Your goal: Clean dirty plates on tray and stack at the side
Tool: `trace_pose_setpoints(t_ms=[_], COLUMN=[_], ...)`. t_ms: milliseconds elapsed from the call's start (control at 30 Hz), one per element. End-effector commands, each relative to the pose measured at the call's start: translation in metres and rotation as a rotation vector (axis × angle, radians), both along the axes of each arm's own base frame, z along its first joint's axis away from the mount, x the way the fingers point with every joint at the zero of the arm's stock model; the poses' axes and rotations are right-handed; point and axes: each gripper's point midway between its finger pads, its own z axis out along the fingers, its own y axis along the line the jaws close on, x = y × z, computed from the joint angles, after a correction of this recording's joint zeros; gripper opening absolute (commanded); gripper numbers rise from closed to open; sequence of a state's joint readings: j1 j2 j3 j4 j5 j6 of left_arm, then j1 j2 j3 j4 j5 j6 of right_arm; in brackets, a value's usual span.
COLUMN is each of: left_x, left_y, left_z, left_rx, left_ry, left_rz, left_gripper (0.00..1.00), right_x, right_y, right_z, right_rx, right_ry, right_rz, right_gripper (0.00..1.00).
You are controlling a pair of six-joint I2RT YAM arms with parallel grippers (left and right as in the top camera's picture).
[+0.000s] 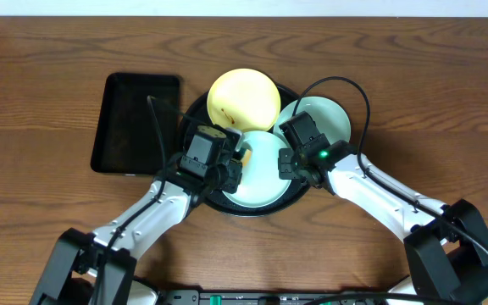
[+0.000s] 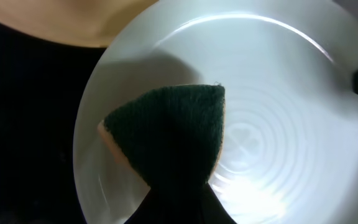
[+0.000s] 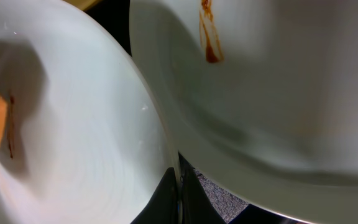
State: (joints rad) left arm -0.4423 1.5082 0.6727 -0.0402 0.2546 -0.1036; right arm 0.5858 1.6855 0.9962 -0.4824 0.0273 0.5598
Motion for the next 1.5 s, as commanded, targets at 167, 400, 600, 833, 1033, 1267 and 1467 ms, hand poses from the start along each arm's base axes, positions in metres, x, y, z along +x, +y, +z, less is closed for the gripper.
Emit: trace_pose_setpoints(t_ms=[167,400,600,833,1033,1267,1467], left_x=[0.0,0.001,0.009,0.01,0.019,0.028,0.041], left_y=[0.002,0.002,-0.002,-0.002,-0.002,-0.007,-0.016], left_z=[-0.018,-0.029,-0.026,-0.027,-0.035,-0.044,-0.03], left_rx=[-0.018,-0.015,-0.034,-0.032,-0.025,-0.044,-0.091], left_ry=[0.036,0.056,0.021,0.017,-0.005,-0.028,-0.099], left_rz=[0.074,0.084,0.083,0.085,0.097,0.094,0.085], left_gripper=[0.07,0.07,0.07,0.08,0.07,0.08,0.08], right_x=[0.006,0.004,0.004,0.004,0.004,0.004,0.004], right_y=[0.003,0.005,0.005,0.005,0.005,0.005,0.005], right_z=[0.01,0.01,0.01,0.01,0.01,0.01,0.01], right_rx=[0.007,0.018,0.018,0.018,0.018,0.018,0.018], right_ry=[-0.029,-0.022,-0.021,-0.022,-0.022,-0.021,-0.022], right_rz=[-0.013,-0.006,-0.006,-0.006,-0.006,-0.006,-0.006], right_gripper=[0.02,0.01,0.02,0.01,0.02,0.02,0.02])
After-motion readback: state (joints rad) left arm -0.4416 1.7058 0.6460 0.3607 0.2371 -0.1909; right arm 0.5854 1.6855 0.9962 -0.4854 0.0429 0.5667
